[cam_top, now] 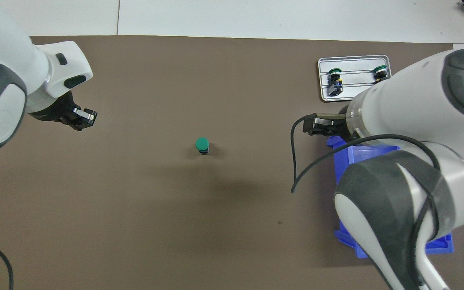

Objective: Place and press button with both arms
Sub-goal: 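Withdraw the left gripper while the right gripper reaches toward the button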

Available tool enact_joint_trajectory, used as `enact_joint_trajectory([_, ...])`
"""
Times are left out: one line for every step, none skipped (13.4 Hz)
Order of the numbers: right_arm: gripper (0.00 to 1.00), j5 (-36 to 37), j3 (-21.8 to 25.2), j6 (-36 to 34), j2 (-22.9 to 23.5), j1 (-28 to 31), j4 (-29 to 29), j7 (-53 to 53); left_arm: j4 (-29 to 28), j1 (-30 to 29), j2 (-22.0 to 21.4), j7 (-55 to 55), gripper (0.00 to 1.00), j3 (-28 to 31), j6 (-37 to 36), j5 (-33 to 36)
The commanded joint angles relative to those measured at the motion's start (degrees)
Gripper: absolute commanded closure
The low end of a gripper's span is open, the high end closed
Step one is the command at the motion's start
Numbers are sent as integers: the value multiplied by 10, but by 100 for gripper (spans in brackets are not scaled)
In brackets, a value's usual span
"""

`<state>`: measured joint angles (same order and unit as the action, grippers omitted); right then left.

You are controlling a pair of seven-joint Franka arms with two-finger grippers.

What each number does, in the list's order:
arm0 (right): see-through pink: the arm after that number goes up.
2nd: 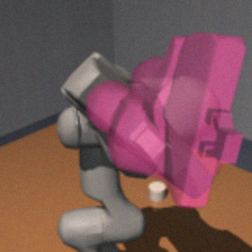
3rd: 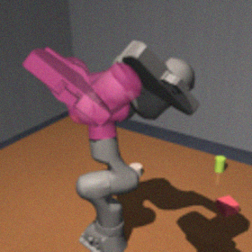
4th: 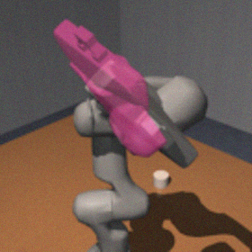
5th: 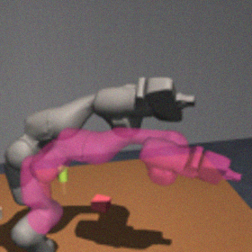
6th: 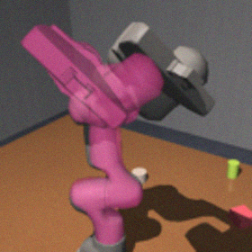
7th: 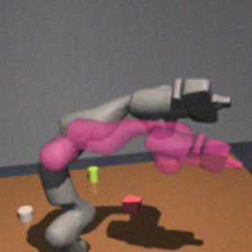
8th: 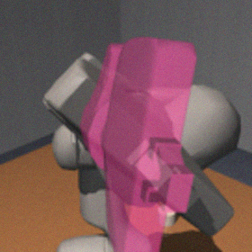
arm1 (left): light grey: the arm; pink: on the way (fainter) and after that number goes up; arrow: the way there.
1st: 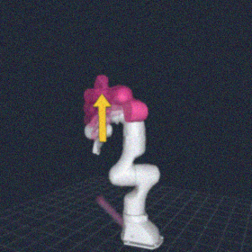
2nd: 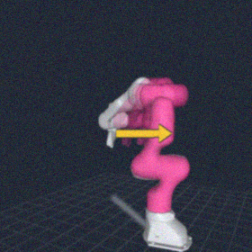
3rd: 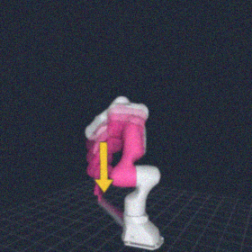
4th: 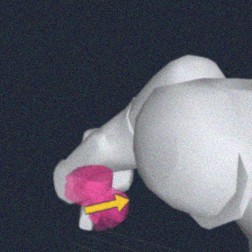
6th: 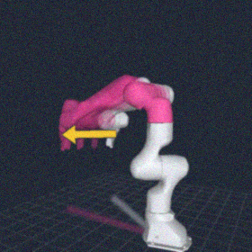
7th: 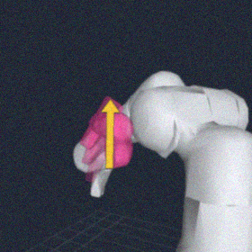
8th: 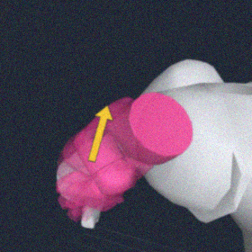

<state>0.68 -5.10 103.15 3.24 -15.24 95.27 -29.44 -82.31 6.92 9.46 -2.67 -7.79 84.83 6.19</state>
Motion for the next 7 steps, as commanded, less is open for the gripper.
enact_joint_trajectory([11,-9,2,55,46,-39,2,-62,-18,-24,-36,-26,12,-5,-5,5])
enact_joint_trajectory([11,-9,2,77,63,-56,-3,-90,-18,-25,-37,-22,0,-4,1,-9])
enact_joint_trajectory([11,-3,2,93,84,-73,-12,-117,-18,-26,-37,-20,0,-4,4,-22])
enact_joint_trajectory([11,0,2,107,102,-83,-20,-140,-20,-31,-37,-19,0,-4,7,-35])
enact_joint_trajectory([11,0,2,118,116,-88,-26,-152,-27,-46,-42,-20,0,-4,16,-51])
enact_joint_trajectory([11,-2,2,126,134,-101,-36,-170,-39,-54,-46,-20,0,-4,29,-65])
enact_joint_trajectory([11,2,2,133,148,-113,-39,-194,-58,-65,-55,-21,0,-4,44,-67])
